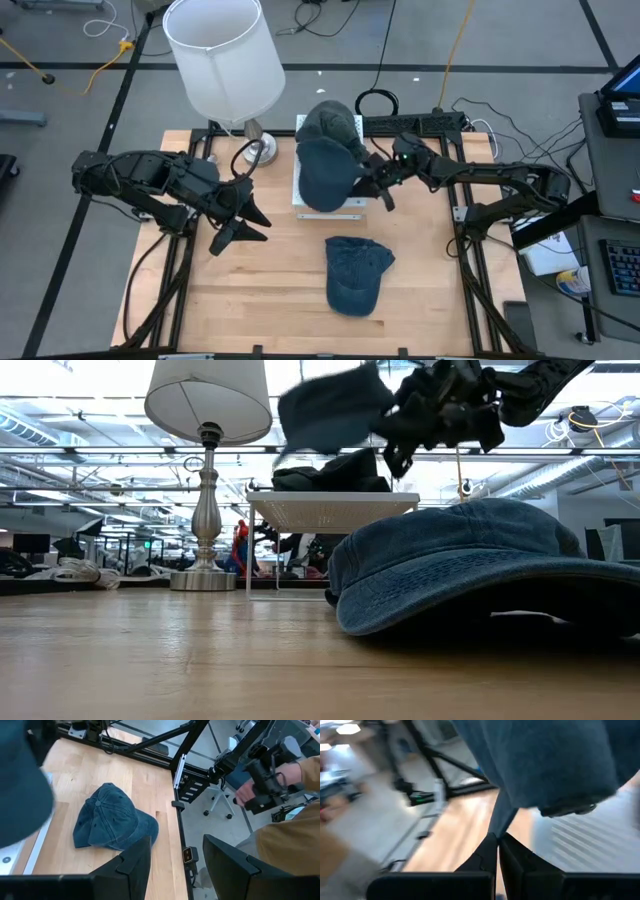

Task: Pick & Place hat
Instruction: Put the blue cap on the shelf

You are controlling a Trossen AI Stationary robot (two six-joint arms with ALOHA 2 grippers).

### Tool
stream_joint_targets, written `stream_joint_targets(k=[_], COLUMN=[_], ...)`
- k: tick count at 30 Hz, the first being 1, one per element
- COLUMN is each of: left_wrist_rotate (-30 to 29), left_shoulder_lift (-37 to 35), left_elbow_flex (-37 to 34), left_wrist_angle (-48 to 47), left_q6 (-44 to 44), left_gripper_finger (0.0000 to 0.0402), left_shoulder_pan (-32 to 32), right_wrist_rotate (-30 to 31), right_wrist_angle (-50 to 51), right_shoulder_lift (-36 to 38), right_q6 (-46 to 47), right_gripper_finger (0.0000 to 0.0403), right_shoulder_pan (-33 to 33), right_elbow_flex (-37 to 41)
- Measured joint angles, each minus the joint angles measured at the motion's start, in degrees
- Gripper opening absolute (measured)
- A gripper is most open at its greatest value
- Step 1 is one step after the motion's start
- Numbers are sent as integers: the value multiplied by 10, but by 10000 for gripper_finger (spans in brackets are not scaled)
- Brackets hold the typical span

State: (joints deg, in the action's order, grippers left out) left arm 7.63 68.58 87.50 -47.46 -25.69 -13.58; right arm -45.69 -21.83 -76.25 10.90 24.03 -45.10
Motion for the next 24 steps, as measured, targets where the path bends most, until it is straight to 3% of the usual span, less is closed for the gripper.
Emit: stream_joint_targets(k=[6,11,18,24], left_wrist_rotate=[-1,-1,-2,-10], left_shoulder_lift=[0,0,0,0], left_elbow_flex=[0,0,0,0], left_wrist_angle=[1,11,13,14], left_q6=[-3,-8,-18,-19], left_gripper_finger=[184,184,184,184], left_shoulder_pan=[0,0,0,1], right_wrist_rotate=[-99,-133,-200,-206], right_wrist_angle=[-37,-28,-35,-39], right_shoulder_lift=[0,-5,-17,-34], right_q6=[5,19,138,171], right_gripper_finger=[1,0,0,0], right_shoulder_pan=[8,31,72,83], right_elbow_flex=[0,1,0,0])
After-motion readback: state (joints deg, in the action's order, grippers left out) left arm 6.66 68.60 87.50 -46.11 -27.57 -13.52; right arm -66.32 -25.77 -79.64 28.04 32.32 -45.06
